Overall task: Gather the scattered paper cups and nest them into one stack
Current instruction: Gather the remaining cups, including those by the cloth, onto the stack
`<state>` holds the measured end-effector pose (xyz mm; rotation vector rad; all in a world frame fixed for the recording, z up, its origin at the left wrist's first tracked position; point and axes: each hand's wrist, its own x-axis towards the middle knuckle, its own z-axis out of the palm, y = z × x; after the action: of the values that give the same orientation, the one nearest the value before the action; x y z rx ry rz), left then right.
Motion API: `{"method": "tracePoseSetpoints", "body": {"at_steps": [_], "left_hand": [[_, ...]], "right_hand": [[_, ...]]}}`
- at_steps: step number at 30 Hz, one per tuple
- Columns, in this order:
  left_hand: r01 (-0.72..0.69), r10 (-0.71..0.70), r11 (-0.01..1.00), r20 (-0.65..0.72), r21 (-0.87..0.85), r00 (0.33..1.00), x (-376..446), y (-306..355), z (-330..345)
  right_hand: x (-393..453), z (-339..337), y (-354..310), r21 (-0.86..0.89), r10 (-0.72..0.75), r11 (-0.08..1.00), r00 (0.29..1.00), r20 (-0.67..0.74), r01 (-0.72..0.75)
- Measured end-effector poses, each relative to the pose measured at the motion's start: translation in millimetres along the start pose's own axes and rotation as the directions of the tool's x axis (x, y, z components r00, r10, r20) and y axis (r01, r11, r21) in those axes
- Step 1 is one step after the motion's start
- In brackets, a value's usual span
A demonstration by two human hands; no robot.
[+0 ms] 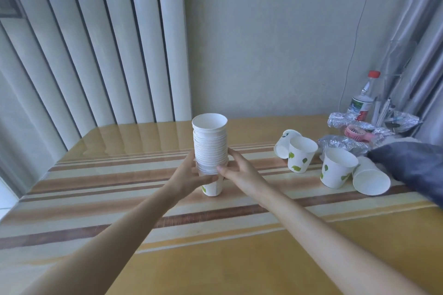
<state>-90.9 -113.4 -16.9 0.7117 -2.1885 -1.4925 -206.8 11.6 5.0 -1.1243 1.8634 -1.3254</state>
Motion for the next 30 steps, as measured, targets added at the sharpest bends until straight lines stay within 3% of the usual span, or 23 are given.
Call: {"method": "tracePoseSetpoints", "body": {"at_steps": [6,10,14,18,23,26,28,30], "left_hand": [[0.066,-0.066,0.997,0.002,0.041,0.998,3.8,-9.5,1.3],[0.186,-0.185,0.982,-0.019,0.026,0.983,-12.2,-9.1,4.6],[0.274,-0.256,0.947,-0.12,0.166,0.959,-40.1,-14.5,4.9],[0.183,-0.199,0.903,0.0,0.389,0.98,-66.8,-0.5,30.6],[0.015,-0.077,0.918,0.142,0.396,0.987,-47.6,42.6,94.3],[-0.038,-0.002,0.941,0.119,0.337,0.993,-16.2,62.7,129.3],[-0.052,0.031,0.959,0.079,0.28,0.996,7.2,71.3,148.7],[-0.031,0.028,0.975,0.018,0.218,0.999,31.5,77.3,166.5]], "right_hand": [[7.4,-4.1,13.2,-0.012,0.039,0.999,0.999,0.012,-0.039],[-7.0,-12.0,17.2,-0.066,0.086,0.994,0.996,0.025,-0.084],[-36.0,-46.5,28.8,-0.176,0.122,0.976,0.992,-0.044,-0.128],[-67.5,-90.0,44.7,-0.234,0.134,0.954,0.967,-0.218,-0.185],[-84.9,-140.6,52.3,-0.265,0.029,0.952,0.905,-0.424,-0.155],[-79.9,-165.5,55.1,-0.359,-0.101,0.922,0.809,-0.579,-0.141],[-72.9,-179.0,60.9,-0.461,-0.142,0.855,0.746,-0.65,-0.239],[-65.0,-189.7,68.1,-0.513,-0.103,0.786,0.746,-0.658,-0.344]]}}
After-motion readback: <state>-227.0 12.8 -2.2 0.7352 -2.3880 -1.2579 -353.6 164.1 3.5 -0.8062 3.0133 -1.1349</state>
